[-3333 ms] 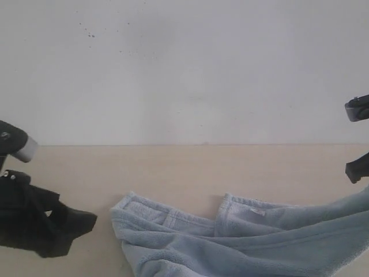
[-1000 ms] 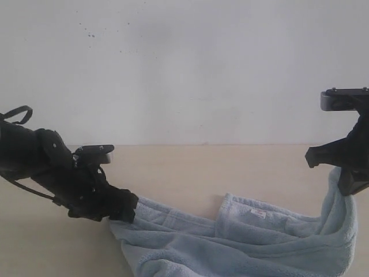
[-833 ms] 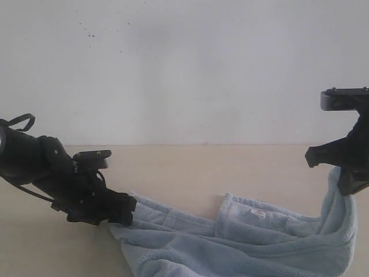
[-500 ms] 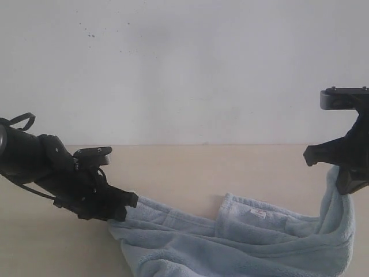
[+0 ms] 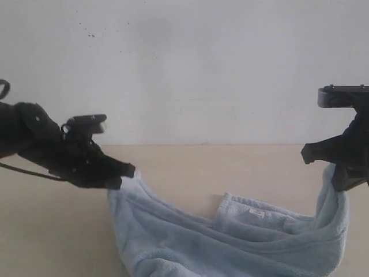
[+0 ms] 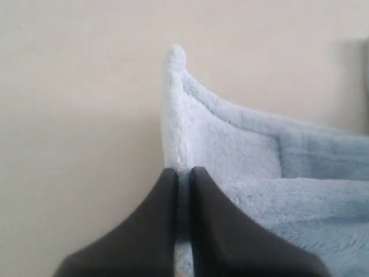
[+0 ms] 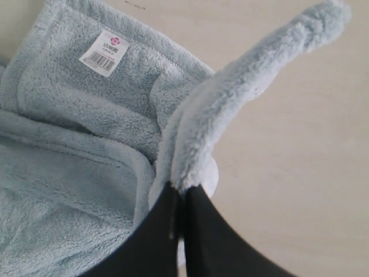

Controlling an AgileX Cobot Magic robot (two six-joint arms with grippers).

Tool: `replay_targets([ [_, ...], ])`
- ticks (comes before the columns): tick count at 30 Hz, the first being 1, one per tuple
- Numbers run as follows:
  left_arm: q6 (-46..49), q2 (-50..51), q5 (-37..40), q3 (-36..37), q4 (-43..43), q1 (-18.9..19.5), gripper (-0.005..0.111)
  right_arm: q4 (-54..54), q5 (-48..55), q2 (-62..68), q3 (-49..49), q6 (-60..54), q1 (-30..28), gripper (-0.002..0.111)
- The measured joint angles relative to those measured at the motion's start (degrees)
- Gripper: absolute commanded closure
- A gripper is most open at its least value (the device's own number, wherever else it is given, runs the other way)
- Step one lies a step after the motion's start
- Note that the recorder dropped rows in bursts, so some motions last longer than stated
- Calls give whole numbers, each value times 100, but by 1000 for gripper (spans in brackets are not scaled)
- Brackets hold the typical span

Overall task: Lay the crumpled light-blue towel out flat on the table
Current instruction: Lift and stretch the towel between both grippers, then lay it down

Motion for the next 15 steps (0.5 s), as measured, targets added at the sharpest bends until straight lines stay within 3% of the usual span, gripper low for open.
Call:
replay_targets([
  [7, 11, -1367, 40, 164, 137, 9, 103, -398, -529, -12, 0, 242, 0, 108],
  [15, -567, -2777, -467, 1090, 582, 470, 103, -2275, -982, -876, 14, 1874, 0, 108],
])
